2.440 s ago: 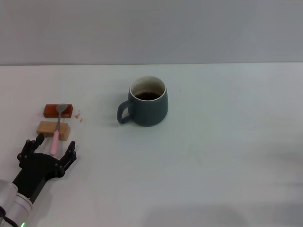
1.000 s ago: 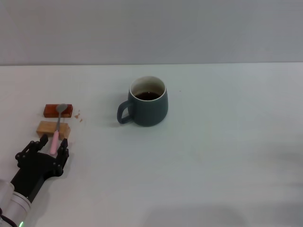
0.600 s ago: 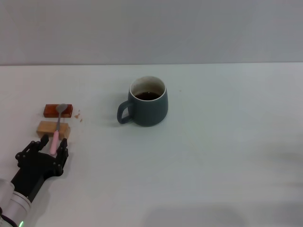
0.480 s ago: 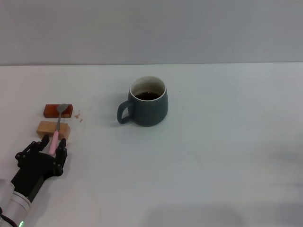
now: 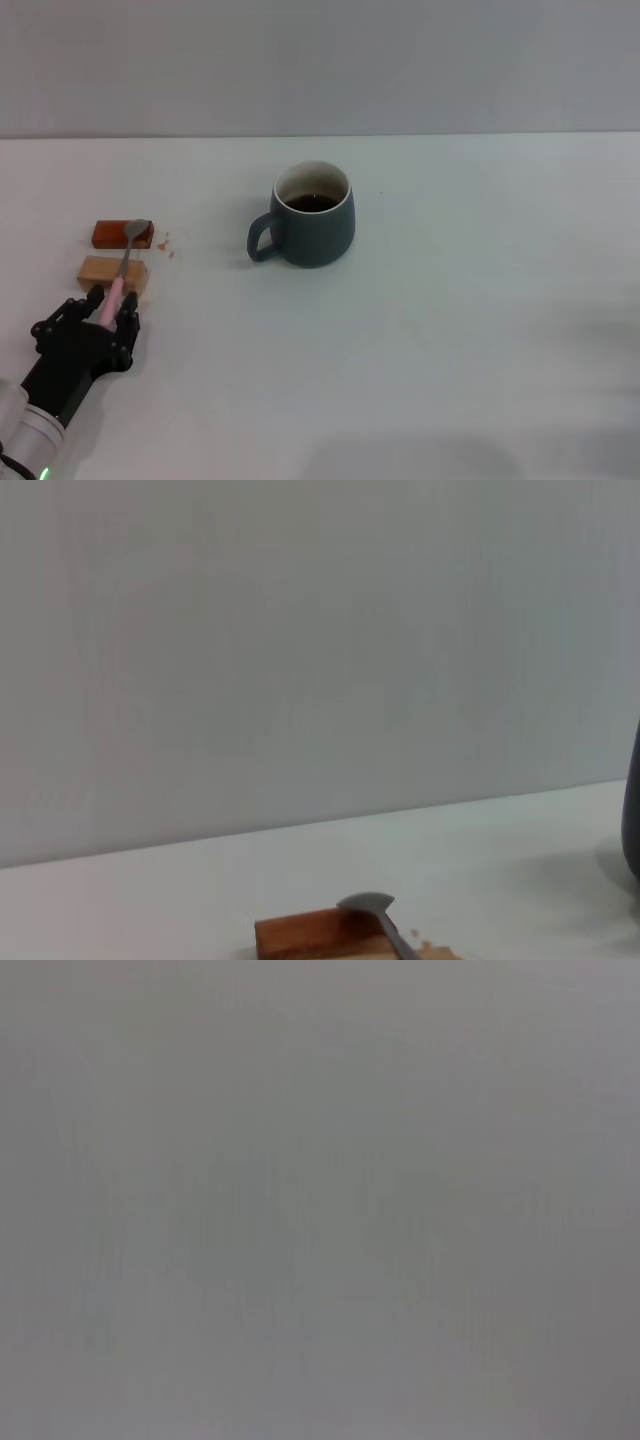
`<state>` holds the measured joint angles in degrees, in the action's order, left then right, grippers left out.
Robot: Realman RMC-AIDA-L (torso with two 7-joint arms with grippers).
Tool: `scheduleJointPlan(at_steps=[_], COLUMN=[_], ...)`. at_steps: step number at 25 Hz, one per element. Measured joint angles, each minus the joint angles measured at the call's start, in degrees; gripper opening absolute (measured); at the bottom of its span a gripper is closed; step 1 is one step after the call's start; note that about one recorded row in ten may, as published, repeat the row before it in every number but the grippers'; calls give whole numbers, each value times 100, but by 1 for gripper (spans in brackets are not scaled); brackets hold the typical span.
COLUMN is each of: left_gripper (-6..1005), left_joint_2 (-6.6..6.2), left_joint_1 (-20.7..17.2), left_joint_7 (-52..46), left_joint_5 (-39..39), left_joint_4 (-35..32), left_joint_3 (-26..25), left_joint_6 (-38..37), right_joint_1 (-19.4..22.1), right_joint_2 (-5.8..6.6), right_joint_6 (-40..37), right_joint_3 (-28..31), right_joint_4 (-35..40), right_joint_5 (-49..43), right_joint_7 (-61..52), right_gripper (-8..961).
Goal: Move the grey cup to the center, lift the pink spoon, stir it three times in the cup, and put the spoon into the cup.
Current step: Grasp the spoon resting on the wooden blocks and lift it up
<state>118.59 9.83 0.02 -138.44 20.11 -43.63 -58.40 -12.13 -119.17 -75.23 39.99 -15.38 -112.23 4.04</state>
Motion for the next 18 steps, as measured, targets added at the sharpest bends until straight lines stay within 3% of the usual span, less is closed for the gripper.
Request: scheduleJointPlan(at_steps=[8, 14, 18], left_gripper=[333, 145, 158], left_joint_2=[-1, -3, -3], left_joint_1=[31, 43, 43], left_joint_7=[6, 7, 7], left_joint_5=[-21, -46, -51], left_joint_4=[-19, -14, -8], left_joint_3=[7, 6, 4], left_joint_6=[-53, -48, -51], right_joint_1=[0, 0, 0], right_joint_2=[0, 0, 0], right_joint_6=[0, 54, 57], right_joint_3=[0, 0, 0], right_joint_4=[1, 1, 0], right_joint_5=[0, 0, 0], right_joint_7=[0, 0, 0], right_gripper=[-2, -1, -1])
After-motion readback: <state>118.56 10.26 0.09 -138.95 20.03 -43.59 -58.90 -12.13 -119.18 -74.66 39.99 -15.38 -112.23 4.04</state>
